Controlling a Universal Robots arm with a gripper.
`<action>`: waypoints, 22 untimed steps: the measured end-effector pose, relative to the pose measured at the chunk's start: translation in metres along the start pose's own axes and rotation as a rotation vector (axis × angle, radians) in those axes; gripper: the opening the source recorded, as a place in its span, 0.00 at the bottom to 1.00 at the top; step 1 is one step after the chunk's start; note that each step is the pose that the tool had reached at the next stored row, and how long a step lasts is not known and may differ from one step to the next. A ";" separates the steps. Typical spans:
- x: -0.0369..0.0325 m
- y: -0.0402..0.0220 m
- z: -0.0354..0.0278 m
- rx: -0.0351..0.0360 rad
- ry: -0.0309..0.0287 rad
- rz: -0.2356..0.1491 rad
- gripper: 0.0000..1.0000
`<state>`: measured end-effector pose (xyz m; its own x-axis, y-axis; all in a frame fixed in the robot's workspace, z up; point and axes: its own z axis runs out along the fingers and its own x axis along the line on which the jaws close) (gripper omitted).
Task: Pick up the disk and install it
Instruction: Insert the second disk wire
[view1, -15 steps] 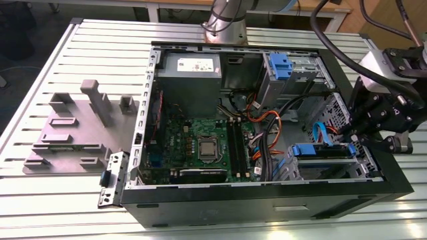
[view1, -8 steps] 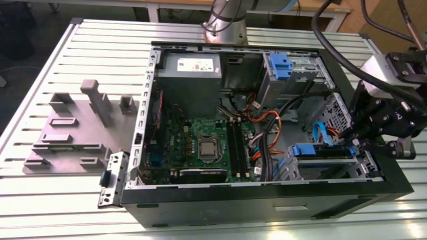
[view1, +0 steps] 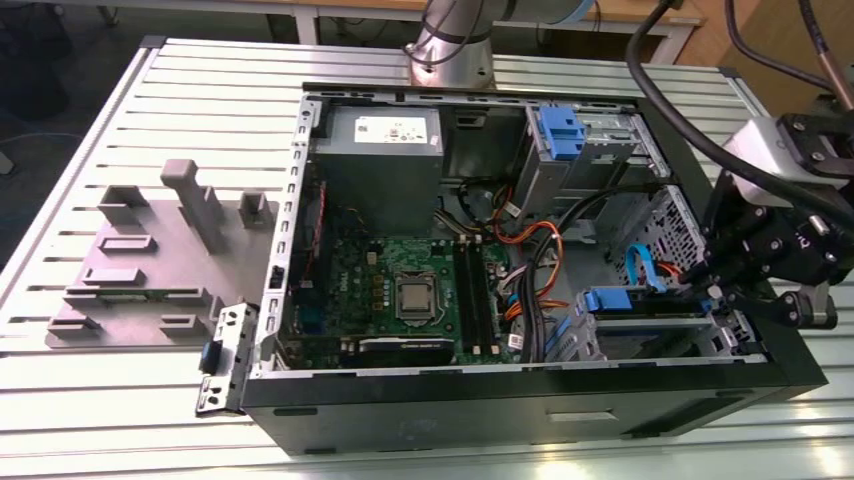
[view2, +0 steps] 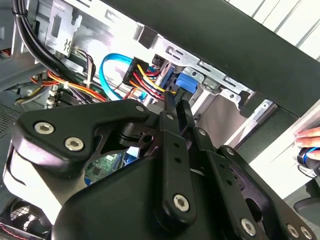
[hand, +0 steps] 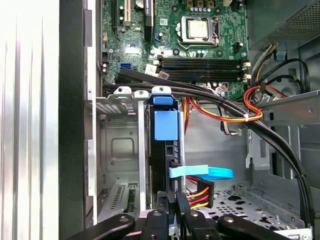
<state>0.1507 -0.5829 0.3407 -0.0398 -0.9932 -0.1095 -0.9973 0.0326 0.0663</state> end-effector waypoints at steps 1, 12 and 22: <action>0.0002 0.0000 0.0005 0.0000 0.0000 0.000 0.19; 0.0013 -0.0003 0.0053 0.0000 0.0002 0.000 0.19; 0.0007 -0.0003 0.0059 0.0000 -0.0001 0.000 0.26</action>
<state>0.1505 -0.5830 0.3348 -0.0397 -0.9932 -0.1096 -0.9973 0.0326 0.0663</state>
